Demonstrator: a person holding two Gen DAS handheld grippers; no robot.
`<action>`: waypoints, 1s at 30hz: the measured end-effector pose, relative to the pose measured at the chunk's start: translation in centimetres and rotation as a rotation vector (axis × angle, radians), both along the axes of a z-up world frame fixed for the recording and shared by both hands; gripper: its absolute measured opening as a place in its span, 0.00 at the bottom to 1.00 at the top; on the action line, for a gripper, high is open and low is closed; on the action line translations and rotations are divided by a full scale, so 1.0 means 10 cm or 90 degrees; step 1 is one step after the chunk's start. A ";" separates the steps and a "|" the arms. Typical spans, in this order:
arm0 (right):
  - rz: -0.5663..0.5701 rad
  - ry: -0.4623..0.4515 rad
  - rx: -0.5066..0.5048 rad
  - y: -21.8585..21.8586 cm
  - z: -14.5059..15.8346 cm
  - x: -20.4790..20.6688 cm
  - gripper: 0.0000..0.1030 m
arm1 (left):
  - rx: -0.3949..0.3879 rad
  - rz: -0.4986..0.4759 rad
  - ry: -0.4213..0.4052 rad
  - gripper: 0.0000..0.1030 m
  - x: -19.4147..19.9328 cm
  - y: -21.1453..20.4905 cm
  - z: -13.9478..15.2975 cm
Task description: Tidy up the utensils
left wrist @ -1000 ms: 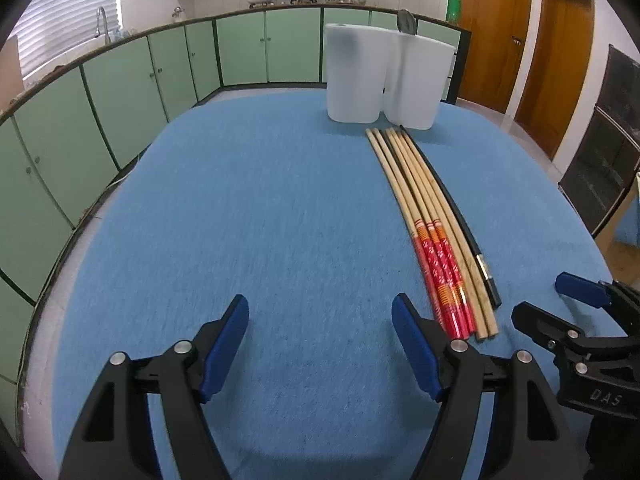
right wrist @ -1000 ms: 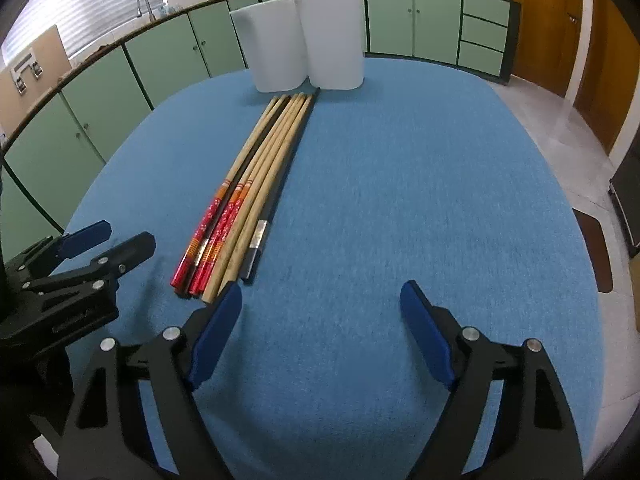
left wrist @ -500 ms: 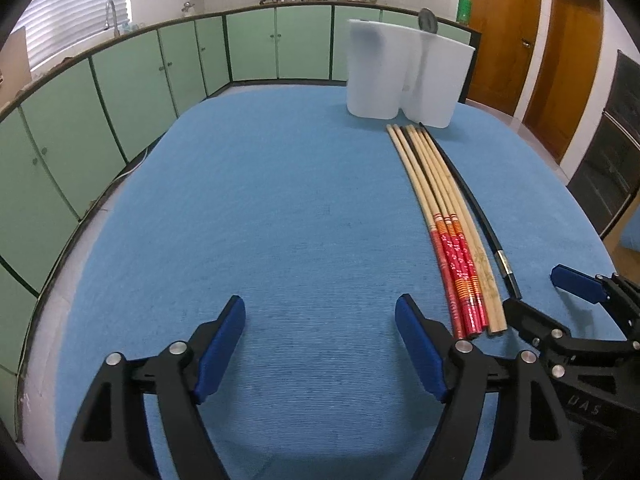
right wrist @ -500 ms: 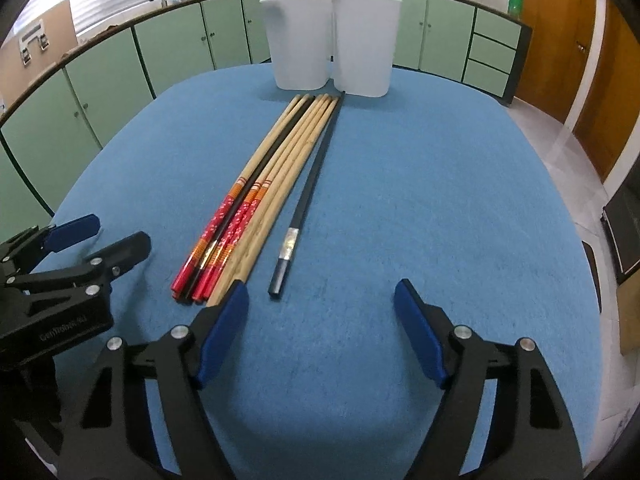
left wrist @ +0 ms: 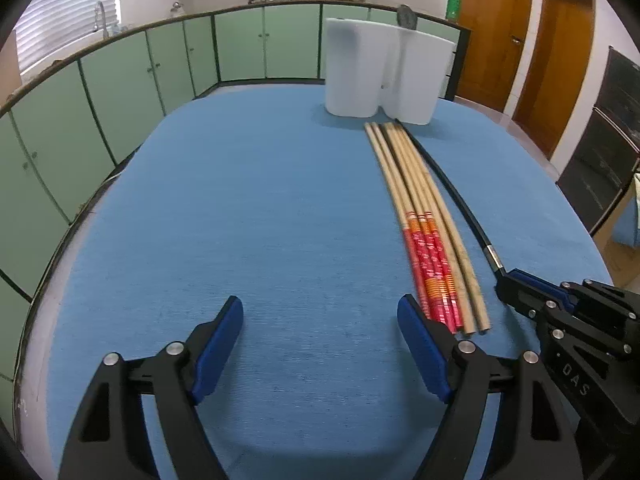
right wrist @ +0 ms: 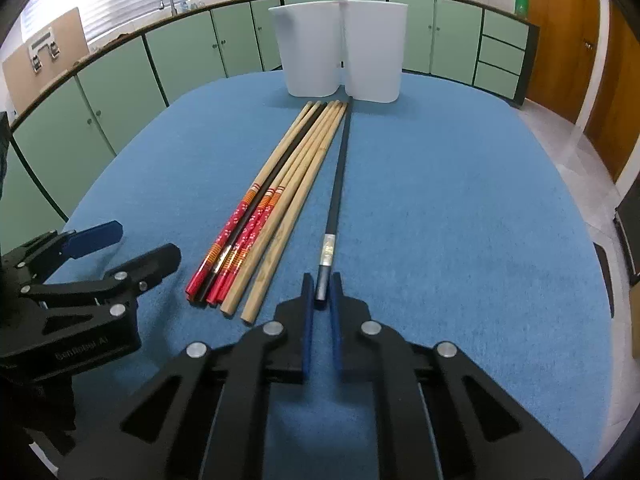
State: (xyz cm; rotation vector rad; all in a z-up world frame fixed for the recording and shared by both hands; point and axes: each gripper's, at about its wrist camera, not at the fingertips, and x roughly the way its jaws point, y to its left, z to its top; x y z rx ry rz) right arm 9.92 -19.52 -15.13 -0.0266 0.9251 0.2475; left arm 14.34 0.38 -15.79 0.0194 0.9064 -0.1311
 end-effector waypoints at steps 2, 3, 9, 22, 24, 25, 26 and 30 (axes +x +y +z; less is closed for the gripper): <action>-0.008 -0.003 -0.005 -0.06 0.00 -0.01 0.06 | -0.002 -0.008 0.002 0.76 -0.01 -0.03 0.00; -0.011 -0.003 -0.005 -0.09 0.00 -0.01 0.06 | -0.003 -0.013 0.003 0.76 -0.02 -0.06 0.00; -0.033 -0.001 -0.003 -0.26 0.00 0.00 0.06 | -0.002 -0.031 0.008 0.76 -0.01 -0.18 -0.02; -0.035 0.002 0.022 -0.33 -0.02 -0.03 0.07 | 0.001 -0.031 0.007 0.78 0.00 -0.15 -0.04; -0.035 0.001 0.022 -0.34 -0.02 -0.03 0.07 | 0.002 -0.026 0.005 0.78 -0.02 -0.11 -0.04; -0.035 0.001 0.022 -0.34 -0.02 -0.03 0.07 | 0.001 -0.023 0.005 0.78 -0.03 -0.10 -0.03; -0.035 0.001 0.022 -0.34 -0.02 -0.03 0.07 | 0.001 -0.020 0.004 0.78 -0.04 -0.09 -0.03; -0.035 0.002 0.021 -0.33 -0.02 -0.03 0.07 | -0.008 -0.012 0.004 0.78 -0.08 -0.02 -0.01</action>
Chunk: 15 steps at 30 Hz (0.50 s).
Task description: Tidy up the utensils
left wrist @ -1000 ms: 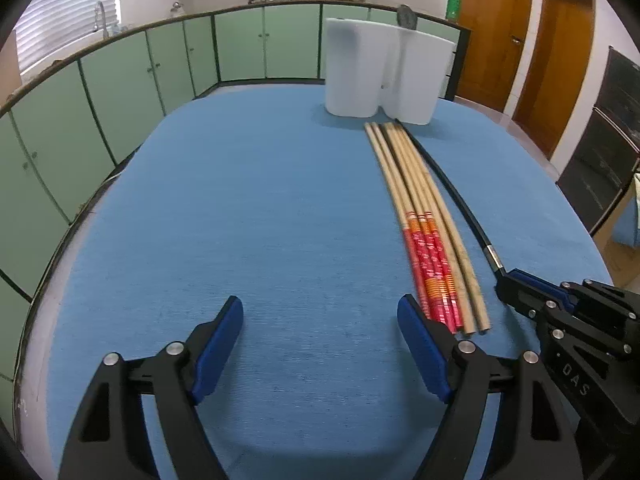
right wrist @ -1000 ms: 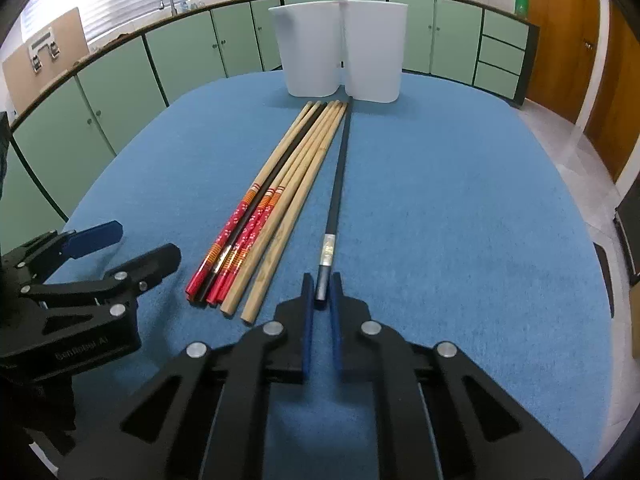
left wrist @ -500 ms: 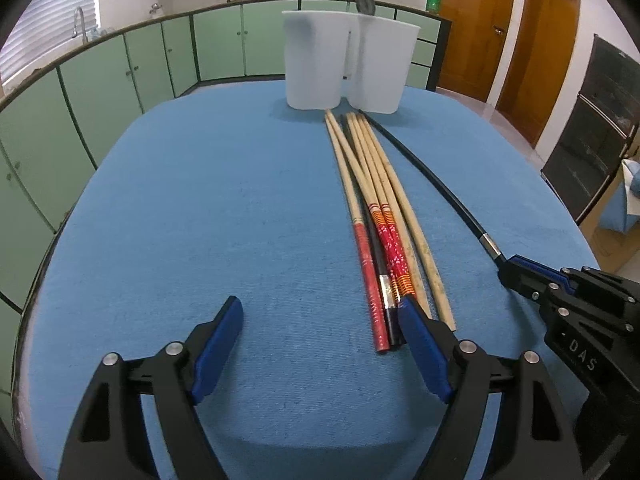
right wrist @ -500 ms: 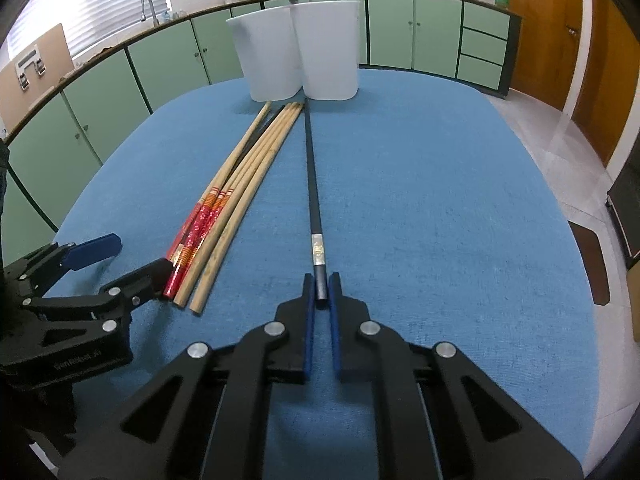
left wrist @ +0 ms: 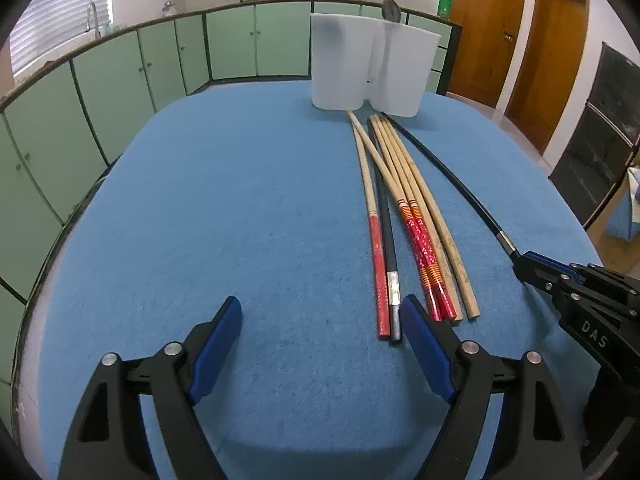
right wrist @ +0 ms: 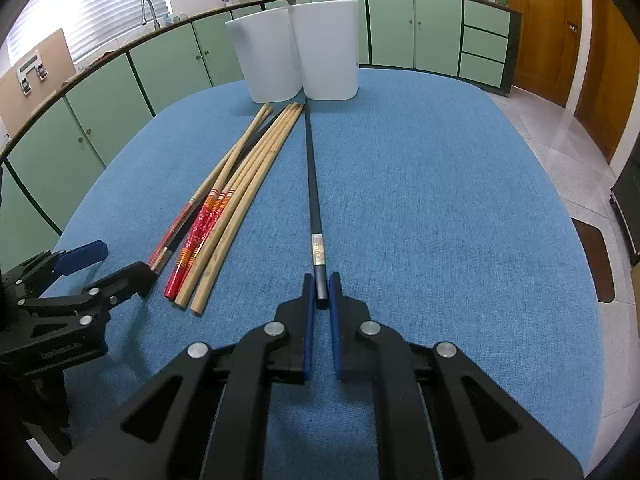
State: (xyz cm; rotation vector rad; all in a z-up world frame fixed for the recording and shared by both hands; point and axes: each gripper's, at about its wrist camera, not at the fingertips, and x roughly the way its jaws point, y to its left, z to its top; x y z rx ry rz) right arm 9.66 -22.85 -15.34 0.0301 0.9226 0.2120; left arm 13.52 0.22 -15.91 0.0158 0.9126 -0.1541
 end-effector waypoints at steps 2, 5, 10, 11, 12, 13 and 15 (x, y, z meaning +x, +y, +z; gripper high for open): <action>0.000 -0.001 -0.003 0.00 0.00 0.00 0.07 | -0.001 0.003 0.000 0.78 -0.01 0.03 0.00; 0.001 -0.001 -0.005 -0.01 0.00 0.00 0.07 | -0.003 0.009 -0.001 0.78 -0.02 0.07 -0.01; 0.001 -0.002 -0.009 0.00 0.00 0.00 0.07 | -0.010 0.016 -0.002 0.78 -0.02 0.09 0.01; 0.001 -0.002 -0.008 0.00 0.00 0.00 0.07 | -0.015 0.019 -0.003 0.78 -0.03 0.11 0.02; 0.001 -0.002 -0.008 0.00 0.00 0.00 0.07 | -0.020 0.023 -0.006 0.78 -0.03 0.13 0.03; 0.001 -0.002 -0.008 0.00 0.00 0.00 0.07 | -0.019 0.026 -0.008 0.78 -0.03 0.14 0.04; 0.001 -0.003 -0.010 0.00 0.00 0.00 0.07 | -0.002 0.027 -0.002 0.78 -0.02 0.14 0.01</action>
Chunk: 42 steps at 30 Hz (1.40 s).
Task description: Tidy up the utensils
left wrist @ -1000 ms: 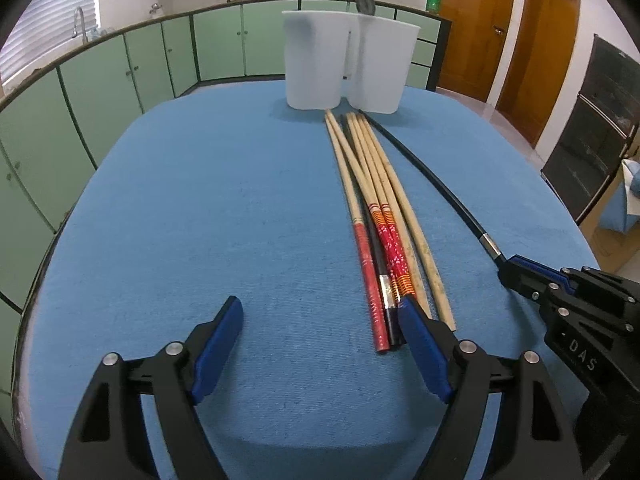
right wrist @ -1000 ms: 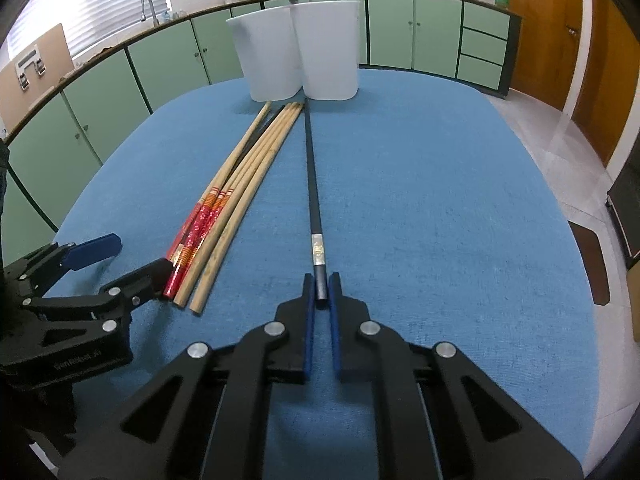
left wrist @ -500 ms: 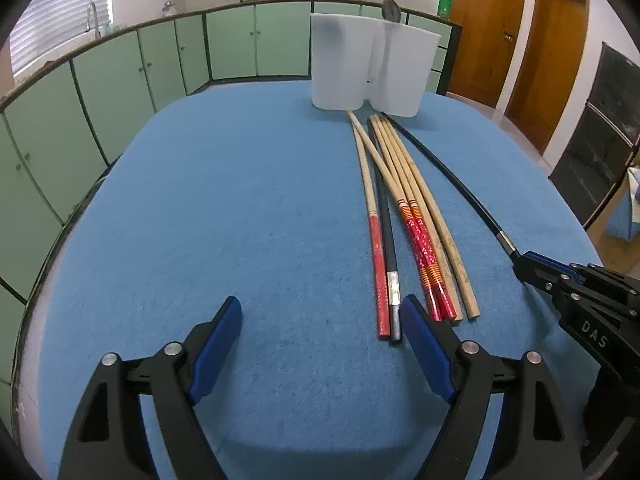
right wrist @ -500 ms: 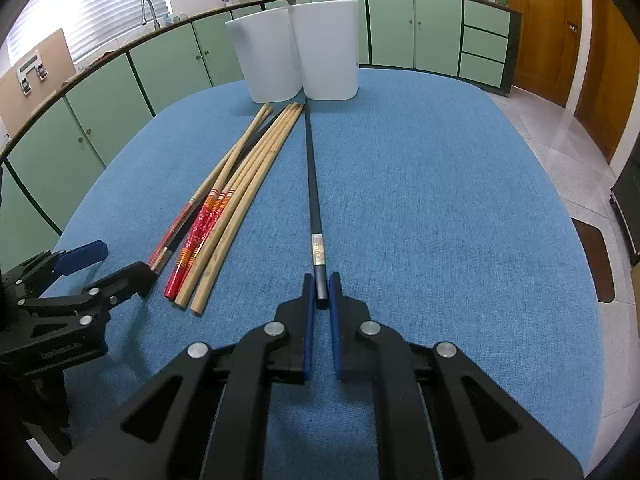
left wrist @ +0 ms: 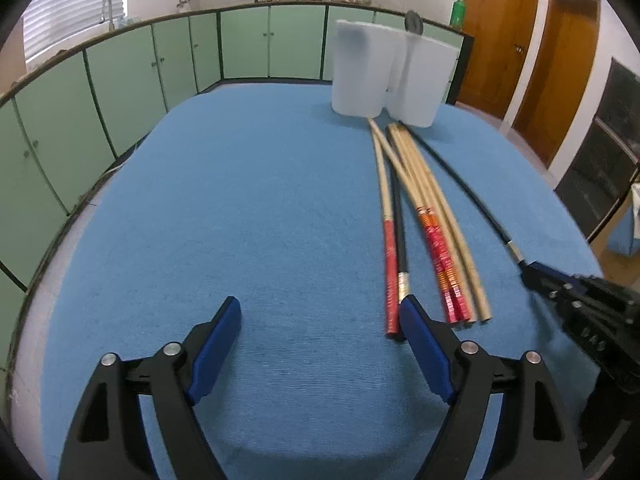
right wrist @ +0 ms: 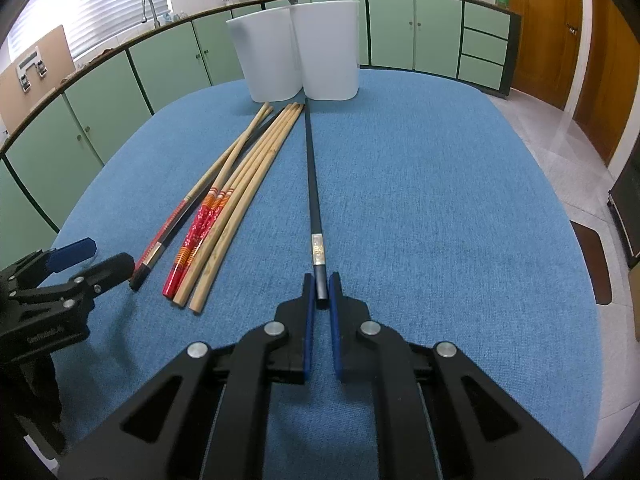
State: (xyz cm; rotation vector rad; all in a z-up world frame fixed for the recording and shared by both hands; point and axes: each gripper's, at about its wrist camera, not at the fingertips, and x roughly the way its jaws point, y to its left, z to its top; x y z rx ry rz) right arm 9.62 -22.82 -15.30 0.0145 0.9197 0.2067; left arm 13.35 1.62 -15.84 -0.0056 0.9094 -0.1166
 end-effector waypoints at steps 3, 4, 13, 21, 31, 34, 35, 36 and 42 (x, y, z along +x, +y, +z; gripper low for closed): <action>0.000 0.000 0.001 0.00 0.00 0.01 0.07 | -0.007 -0.001 0.000 0.78 0.01 0.02 -0.01; 0.000 0.001 0.002 0.00 0.00 0.01 0.07 | -0.008 -0.002 0.000 0.78 0.01 0.01 -0.01; -0.001 0.001 0.005 0.00 0.00 0.01 0.07 | 0.006 -0.017 0.000 0.79 0.03 -0.11 -0.03; -0.001 0.002 0.008 0.00 -0.01 0.01 0.07 | -0.005 0.008 0.005 0.78 0.05 0.01 -0.01; -0.001 0.002 0.008 0.01 -0.01 0.00 0.08 | 0.012 0.011 0.007 0.78 0.10 0.11 -0.03; -0.001 0.001 0.005 0.01 -0.01 0.00 0.08 | 0.003 -0.014 0.007 0.78 0.09 0.01 -0.03; -0.001 0.001 0.006 0.01 -0.01 0.00 0.08 | 0.002 -0.022 0.006 0.78 0.08 -0.03 -0.03; -0.001 0.002 0.008 0.01 -0.01 0.01 0.08 | 0.000 -0.034 0.004 0.78 0.08 -0.08 -0.03; -0.002 0.004 0.017 -0.02 -0.01 0.01 0.08 | -0.023 -0.031 0.003 0.78 0.05 -0.06 0.01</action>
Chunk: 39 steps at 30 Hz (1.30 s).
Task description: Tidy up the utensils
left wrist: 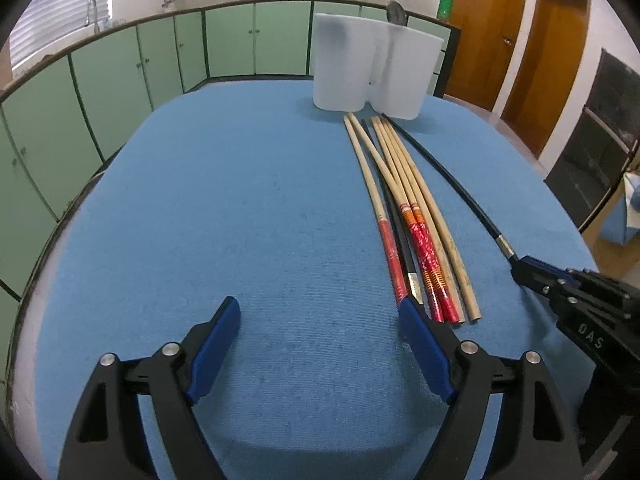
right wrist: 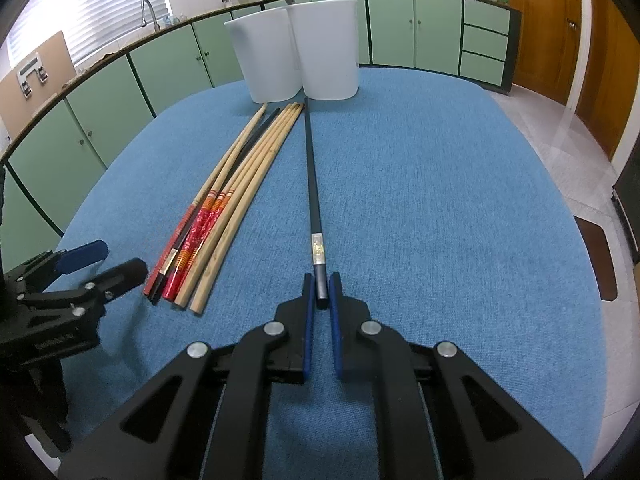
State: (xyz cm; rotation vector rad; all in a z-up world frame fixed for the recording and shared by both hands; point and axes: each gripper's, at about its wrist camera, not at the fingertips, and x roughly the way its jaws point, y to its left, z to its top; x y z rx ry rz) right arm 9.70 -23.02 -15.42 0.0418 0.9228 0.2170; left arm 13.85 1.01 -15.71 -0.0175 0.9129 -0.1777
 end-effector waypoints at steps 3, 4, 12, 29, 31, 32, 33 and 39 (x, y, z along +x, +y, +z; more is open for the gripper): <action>0.000 0.000 0.002 0.00 0.00 0.00 0.08 | -0.012 -0.006 0.002 0.78 -0.02 0.01 0.02; 0.000 0.000 0.002 0.01 0.00 0.00 0.08 | -0.009 -0.010 0.004 0.78 -0.02 -0.01 0.01; -0.001 0.001 0.006 0.01 0.00 0.00 0.08 | 0.027 -0.022 -0.004 0.79 -0.05 -0.13 -0.03; -0.001 0.002 0.005 0.02 0.01 0.00 0.08 | 0.051 -0.013 -0.015 0.35 -0.01 -0.18 -0.04; -0.001 -0.001 -0.008 0.05 0.01 -0.01 0.08 | 0.051 -0.019 -0.017 0.27 -0.01 -0.23 -0.04; 0.000 -0.002 -0.012 0.07 0.02 -0.01 0.07 | 0.049 -0.021 -0.017 0.22 -0.01 -0.24 -0.03; 0.000 -0.002 -0.012 0.07 0.01 -0.01 0.07 | 0.044 -0.023 -0.017 0.17 0.00 -0.25 -0.03; -0.001 -0.005 -0.004 0.06 0.01 -0.02 0.06 | 0.016 -0.030 -0.013 0.06 0.01 -0.27 -0.02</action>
